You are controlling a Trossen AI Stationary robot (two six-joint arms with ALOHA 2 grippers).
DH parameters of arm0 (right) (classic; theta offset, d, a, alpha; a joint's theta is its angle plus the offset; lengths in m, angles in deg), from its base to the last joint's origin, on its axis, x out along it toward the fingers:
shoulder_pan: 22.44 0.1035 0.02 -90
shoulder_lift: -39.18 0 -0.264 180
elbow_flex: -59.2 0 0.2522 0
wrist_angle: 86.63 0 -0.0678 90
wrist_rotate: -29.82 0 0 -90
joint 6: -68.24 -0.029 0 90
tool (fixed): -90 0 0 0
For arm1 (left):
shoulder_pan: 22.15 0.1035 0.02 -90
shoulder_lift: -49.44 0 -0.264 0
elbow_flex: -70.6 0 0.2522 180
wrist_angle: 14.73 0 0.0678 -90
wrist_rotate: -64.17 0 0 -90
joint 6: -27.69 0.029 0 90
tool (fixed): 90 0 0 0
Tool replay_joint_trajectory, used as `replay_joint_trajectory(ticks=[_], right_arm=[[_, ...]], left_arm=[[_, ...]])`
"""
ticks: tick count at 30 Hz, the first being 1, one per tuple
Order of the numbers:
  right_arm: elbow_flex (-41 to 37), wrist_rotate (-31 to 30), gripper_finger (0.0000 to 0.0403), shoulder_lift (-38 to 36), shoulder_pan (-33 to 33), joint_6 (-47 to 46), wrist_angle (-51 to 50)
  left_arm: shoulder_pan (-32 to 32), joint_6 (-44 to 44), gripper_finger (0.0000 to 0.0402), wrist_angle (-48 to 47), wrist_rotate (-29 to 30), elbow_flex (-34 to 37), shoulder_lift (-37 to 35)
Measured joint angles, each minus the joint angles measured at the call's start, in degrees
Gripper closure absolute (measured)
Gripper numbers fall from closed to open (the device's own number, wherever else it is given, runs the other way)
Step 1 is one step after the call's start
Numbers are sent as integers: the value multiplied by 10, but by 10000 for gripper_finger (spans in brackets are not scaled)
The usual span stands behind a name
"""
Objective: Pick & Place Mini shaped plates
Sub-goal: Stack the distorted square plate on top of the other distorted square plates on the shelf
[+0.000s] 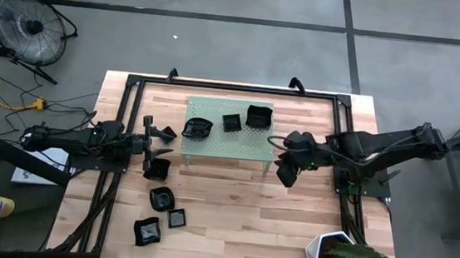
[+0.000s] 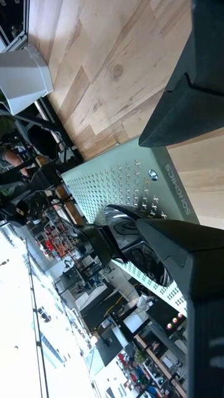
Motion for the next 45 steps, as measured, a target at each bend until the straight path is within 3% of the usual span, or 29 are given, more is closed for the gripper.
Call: replay_joint_trajectory(ticks=[12,31,36,45], right_arm=[[0,-89,285,0,75,29,-1],[0,-153,285,0,121,34,6],[0,-172,285,0,135,38,6],[0,-181,285,0,141,38,9]], left_arm=[[0,0,208,0,0,0,0],[0,0,208,0,1,0,0],[0,27,208,4,27,0,0],[0,10,208,-3,-23,0,0]])
